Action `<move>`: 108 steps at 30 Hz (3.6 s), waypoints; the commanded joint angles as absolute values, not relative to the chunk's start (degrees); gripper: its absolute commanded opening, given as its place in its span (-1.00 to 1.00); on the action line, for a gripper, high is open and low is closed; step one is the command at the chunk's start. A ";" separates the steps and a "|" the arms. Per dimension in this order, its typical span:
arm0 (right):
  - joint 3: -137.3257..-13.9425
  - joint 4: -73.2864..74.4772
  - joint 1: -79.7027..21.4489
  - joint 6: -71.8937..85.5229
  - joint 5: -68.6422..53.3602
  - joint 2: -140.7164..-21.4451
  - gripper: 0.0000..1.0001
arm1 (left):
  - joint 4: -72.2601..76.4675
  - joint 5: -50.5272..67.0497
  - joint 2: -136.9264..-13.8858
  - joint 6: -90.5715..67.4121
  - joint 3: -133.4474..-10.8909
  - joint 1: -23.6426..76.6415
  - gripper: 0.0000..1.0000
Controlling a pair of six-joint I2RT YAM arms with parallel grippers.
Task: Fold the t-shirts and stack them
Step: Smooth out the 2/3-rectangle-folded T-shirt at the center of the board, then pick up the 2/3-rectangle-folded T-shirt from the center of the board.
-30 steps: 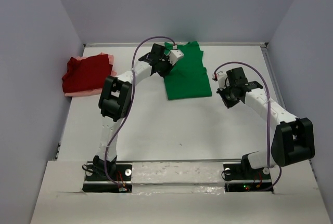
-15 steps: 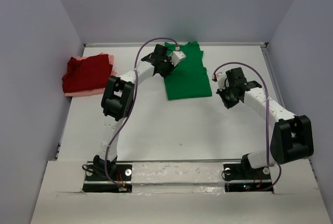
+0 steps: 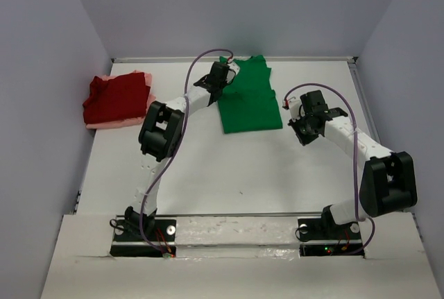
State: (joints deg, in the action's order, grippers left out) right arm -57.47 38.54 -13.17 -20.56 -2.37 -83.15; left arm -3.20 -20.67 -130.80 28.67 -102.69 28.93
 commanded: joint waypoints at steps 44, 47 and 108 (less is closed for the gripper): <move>-89.74 45.00 -10.02 -13.10 -14.06 -115.84 -0.24 | -1.14 31.73 -102.12 -1.76 -67.23 24.96 0.46; -89.82 44.74 -9.32 -13.10 -14.32 -116.10 -0.25 | -1.05 30.24 -103.88 -2.72 -67.59 24.87 0.43; -94.92 50.36 -8.09 -15.12 -22.67 -121.55 -0.27 | -6.15 29.18 -113.03 -1.67 -74.18 29.18 -1.00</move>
